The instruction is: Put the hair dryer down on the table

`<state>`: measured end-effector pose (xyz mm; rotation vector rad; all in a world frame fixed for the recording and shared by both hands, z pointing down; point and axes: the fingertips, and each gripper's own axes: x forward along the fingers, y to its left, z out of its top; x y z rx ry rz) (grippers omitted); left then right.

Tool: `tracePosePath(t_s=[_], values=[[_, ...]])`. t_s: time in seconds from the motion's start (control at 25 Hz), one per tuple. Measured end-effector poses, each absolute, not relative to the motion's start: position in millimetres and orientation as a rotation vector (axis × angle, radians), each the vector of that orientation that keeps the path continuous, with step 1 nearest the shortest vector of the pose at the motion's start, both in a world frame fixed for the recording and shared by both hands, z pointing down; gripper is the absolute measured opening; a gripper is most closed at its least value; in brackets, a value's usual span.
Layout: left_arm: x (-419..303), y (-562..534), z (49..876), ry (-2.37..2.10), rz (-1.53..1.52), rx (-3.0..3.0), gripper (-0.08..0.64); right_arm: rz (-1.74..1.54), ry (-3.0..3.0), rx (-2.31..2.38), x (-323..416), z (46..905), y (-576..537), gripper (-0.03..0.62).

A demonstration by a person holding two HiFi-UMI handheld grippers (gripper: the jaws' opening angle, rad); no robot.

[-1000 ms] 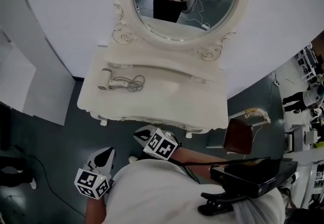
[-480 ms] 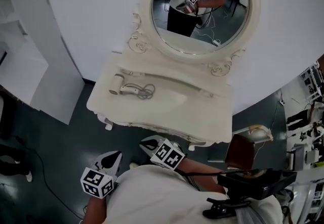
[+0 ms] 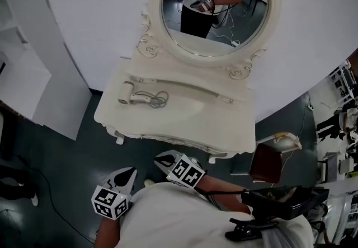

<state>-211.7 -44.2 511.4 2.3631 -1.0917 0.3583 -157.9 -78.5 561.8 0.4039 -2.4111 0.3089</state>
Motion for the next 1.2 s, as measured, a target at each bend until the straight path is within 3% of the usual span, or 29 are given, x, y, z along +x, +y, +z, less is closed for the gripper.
tracePosePath(t_s=[1.2], values=[[-230.7,-39.3,516.4,-1.108,0.37,2.336,0.002,0.236,-2.415,0.347,-176.9,563.7,-72.5,0.0]])
